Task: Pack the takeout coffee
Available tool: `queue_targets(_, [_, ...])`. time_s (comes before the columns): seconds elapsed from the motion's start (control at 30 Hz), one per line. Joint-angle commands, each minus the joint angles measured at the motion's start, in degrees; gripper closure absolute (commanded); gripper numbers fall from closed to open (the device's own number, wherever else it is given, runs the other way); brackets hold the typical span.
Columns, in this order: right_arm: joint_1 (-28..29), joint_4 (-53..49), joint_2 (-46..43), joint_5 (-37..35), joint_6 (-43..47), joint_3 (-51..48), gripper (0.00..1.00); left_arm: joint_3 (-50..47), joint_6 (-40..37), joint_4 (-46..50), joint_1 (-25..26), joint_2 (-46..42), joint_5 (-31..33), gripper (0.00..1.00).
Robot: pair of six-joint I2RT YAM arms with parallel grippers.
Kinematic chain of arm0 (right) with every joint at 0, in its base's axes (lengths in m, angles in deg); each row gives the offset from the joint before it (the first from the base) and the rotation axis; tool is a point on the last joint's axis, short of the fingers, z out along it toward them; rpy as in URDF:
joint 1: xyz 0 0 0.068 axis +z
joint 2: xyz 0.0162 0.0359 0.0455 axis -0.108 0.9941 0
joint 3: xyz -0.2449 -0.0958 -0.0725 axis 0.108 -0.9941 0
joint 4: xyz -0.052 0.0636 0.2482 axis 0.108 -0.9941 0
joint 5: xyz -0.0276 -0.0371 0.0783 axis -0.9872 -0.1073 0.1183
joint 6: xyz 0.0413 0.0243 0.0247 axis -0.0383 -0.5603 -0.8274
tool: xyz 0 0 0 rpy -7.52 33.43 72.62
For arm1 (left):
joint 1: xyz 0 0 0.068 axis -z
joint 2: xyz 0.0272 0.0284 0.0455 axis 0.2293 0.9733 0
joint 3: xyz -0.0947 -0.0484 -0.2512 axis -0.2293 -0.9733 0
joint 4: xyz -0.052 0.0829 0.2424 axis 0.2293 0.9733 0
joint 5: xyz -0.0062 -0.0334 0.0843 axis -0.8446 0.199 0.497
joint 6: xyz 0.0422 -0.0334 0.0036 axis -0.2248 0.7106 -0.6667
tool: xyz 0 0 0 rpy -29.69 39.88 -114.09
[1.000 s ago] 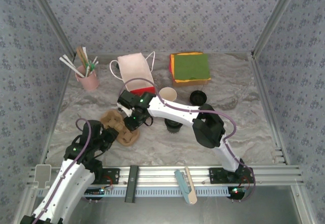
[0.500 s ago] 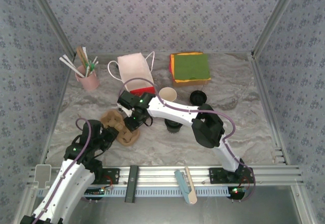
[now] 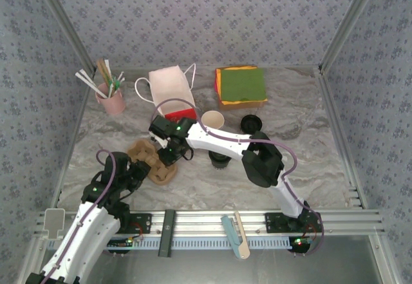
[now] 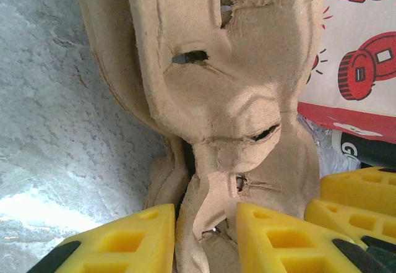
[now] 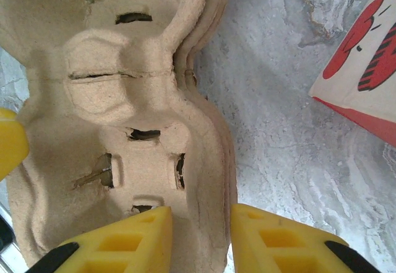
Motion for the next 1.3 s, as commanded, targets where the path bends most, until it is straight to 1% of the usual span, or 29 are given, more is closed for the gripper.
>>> queue_targets(0.0, [-0.3,-2.1,1.8,1.5,-0.6,0.9,0.70,-0.4,0.1,-2.2,0.4,0.0,-0.8,0.68])
queue_targets(0.27, [-0.2,-2.1,2.1,2.6,-0.3,1.0,0.71,-1.0,0.5,-3.7,0.4,0.1,-1.7,0.68])
queue_targets(0.4, [-0.1,-2.1,2.2,3.1,-0.1,1.1,0.72,-2.4,1.3,-7.6,0.4,0.3,-4.1,0.68])
queue_targets(0.53, [0.0,-2.2,2.2,3.2,-0.1,1.1,0.72,-2.3,0.9,-9.5,0.4,-0.1,-5.4,0.68])
queue_targets(0.73, [0.0,-2.2,2.2,3.3,0.0,1.3,0.72,-1.4,0.4,-9.0,0.4,-1.6,-6.1,0.68])
queue_targets(0.87, [-0.1,-2.3,2.0,3.0,0.0,1.3,0.72,-1.1,0.2,-7.9,0.4,-2.6,-5.5,0.68])
queue_targets(1.03, [-0.2,-2.5,2.0,3.1,0.0,1.5,0.72,-2.6,1.3,-9.1,0.4,-3.8,-5.1,0.68])
queue_targets(1.27, [0.0,-2.4,2.0,3.6,0.1,1.8,0.72,-2.4,0.1,-8.0,0.4,-0.4,-4.1,0.68])
